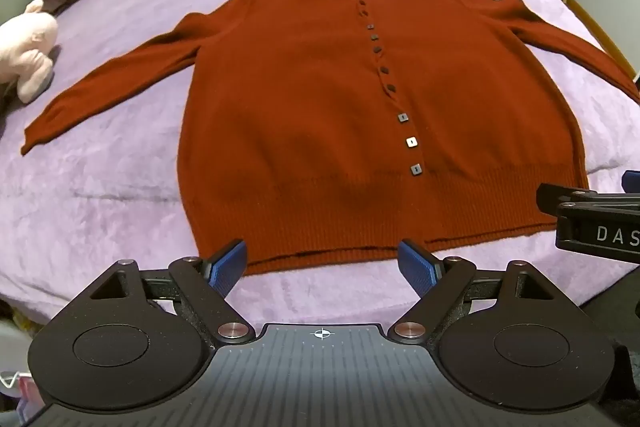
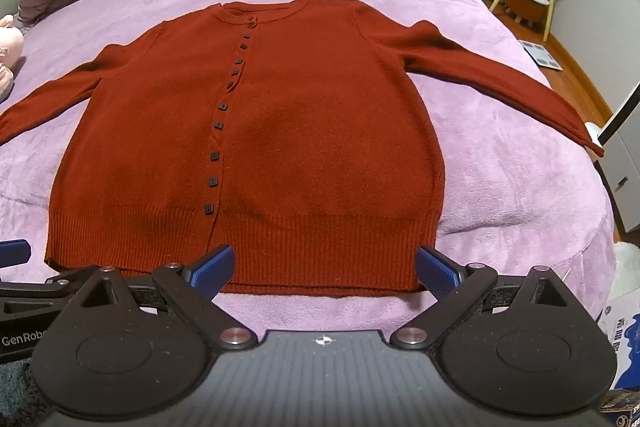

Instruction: Fold small clothes

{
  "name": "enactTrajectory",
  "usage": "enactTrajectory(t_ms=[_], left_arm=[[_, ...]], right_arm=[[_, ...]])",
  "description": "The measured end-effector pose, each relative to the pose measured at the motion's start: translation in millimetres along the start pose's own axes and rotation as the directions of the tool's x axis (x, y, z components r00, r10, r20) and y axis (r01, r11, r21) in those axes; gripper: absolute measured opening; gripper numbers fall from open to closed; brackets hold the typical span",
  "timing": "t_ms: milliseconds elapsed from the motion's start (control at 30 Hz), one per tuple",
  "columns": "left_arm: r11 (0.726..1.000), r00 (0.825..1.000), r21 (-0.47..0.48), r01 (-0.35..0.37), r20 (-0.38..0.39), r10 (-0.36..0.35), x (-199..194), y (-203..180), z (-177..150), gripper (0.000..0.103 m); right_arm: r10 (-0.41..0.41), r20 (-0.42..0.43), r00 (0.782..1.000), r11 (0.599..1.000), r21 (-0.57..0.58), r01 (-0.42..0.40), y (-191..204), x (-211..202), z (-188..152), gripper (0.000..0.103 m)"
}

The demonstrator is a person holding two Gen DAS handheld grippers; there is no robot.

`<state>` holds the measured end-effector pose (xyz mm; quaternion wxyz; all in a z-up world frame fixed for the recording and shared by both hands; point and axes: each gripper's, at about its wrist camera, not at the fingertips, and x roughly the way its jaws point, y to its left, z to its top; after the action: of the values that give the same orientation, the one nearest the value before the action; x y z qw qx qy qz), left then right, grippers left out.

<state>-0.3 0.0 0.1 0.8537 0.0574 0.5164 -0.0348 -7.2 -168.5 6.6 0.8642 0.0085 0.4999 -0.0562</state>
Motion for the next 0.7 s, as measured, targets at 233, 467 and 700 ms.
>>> enactTrajectory(t_ms=[233, 467, 700], left_arm=[[1.0, 1.0, 0.0, -0.004, 0.001, 0.004, -0.1, 0.1, 1.1, 0.087], [1.0, 1.0, 0.0, -0.002, -0.005, 0.002, 0.6, -1.8, 2.9, 0.087], [1.0, 1.0, 0.0, -0.003, -0.001, 0.003, 2.6, -1.2, -0.8, 0.087]], right_arm=[[0.0, 0.0, 1.0, 1.0, 0.0, 0.0, -0.2, 0.1, 0.0, 0.097], [0.0, 0.0, 1.0, 1.0, 0.001, 0.0, -1.0, 0.4, 0.5, 0.097], [-0.001, 0.001, 1.0, 1.0, 0.002, 0.001, -1.0, 0.2, 0.7, 0.097]])
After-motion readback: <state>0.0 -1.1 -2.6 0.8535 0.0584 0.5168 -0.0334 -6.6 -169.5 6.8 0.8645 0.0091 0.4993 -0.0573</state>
